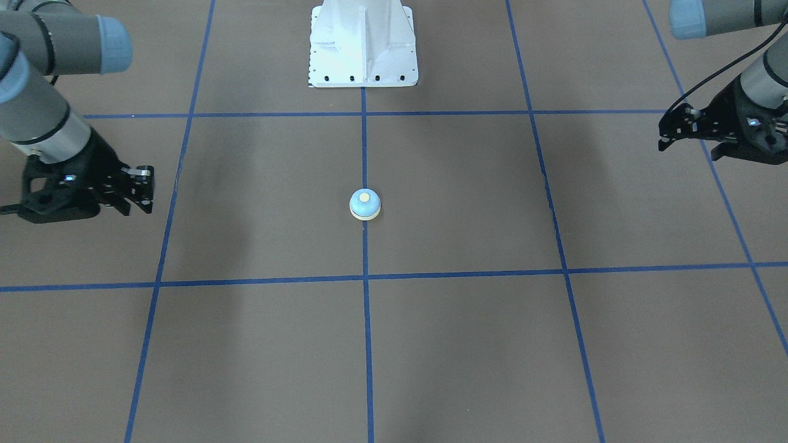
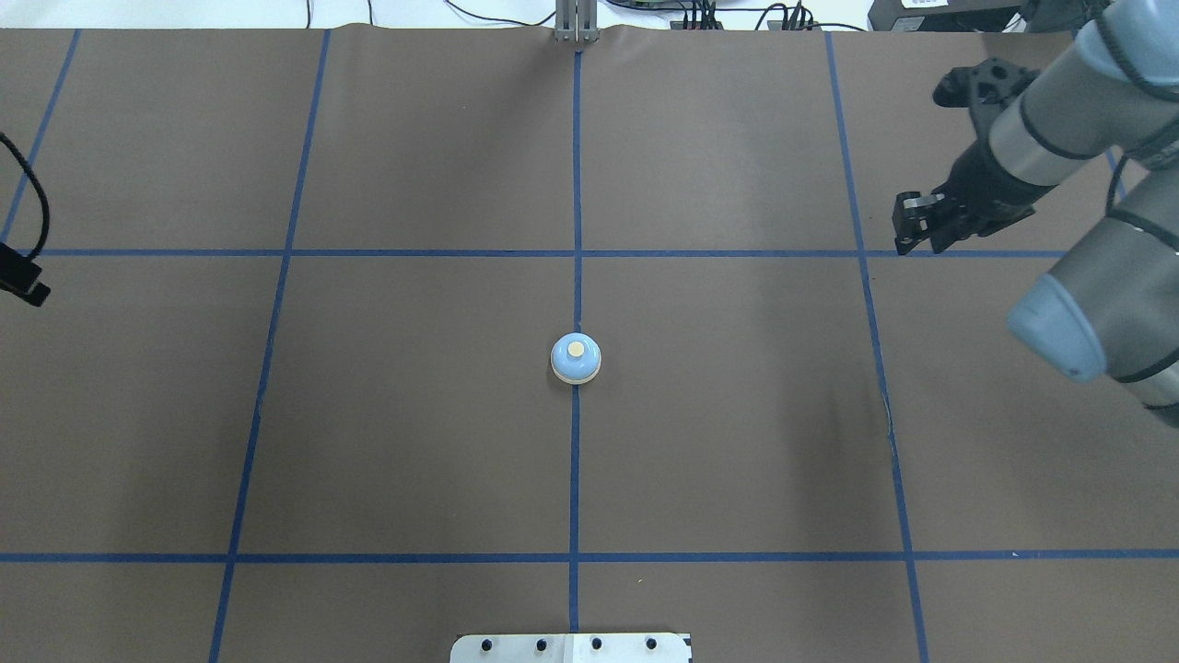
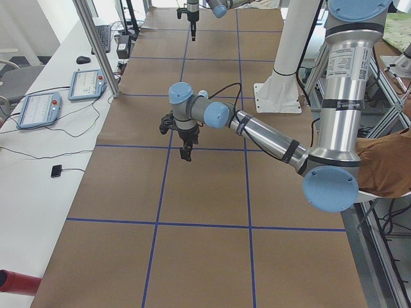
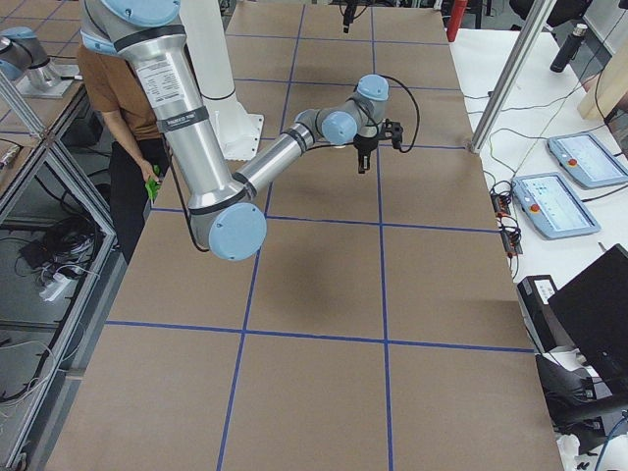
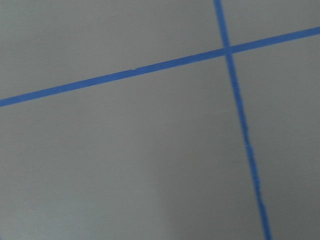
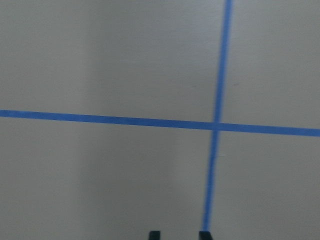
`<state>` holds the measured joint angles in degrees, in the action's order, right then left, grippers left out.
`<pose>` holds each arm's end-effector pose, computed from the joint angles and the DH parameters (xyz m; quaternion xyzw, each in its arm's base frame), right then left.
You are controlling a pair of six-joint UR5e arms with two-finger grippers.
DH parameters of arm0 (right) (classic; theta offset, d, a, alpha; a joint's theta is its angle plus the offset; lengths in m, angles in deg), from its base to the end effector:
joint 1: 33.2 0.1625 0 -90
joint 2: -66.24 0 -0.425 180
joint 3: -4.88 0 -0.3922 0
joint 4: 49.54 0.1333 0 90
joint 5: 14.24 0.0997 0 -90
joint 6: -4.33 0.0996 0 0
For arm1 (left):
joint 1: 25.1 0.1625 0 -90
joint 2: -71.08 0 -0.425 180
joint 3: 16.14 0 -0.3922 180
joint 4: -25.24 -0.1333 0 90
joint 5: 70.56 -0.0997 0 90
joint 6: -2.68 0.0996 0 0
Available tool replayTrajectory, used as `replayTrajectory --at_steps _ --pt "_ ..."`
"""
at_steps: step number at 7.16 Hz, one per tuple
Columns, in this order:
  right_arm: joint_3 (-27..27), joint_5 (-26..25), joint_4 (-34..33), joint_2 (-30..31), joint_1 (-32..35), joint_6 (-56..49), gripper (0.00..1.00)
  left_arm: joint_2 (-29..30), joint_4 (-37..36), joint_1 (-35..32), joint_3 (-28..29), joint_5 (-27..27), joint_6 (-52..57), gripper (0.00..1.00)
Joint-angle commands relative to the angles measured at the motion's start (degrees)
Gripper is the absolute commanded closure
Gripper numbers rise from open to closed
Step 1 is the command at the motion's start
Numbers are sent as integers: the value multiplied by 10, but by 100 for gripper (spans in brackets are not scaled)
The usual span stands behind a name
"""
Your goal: Place and press bell with both arms
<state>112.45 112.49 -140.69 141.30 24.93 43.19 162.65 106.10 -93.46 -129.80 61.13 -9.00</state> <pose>-0.2367 -0.5204 0.3786 0.0336 -0.3958 -0.0293 0.9172 0.1157 -0.4735 0.4640 0.0243 0.3750 0.1299 0.9175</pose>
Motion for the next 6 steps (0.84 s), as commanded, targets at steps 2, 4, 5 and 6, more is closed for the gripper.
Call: replayTrajectory --at_steps 2,4,5,6 --pt "-5 43 -7 112 161 -251 0 -35 -3 -135 68 28 179 1" --pt "-14 54 -23 163 231 -368 0 -39 2 -196 134 27 195 1" --pt "-12 55 -67 164 249 -401 0 -54 4 -199 140 20 195 1" --pt "-15 53 -98 163 263 -432 0 -54 4 -199 138 20 212 1"
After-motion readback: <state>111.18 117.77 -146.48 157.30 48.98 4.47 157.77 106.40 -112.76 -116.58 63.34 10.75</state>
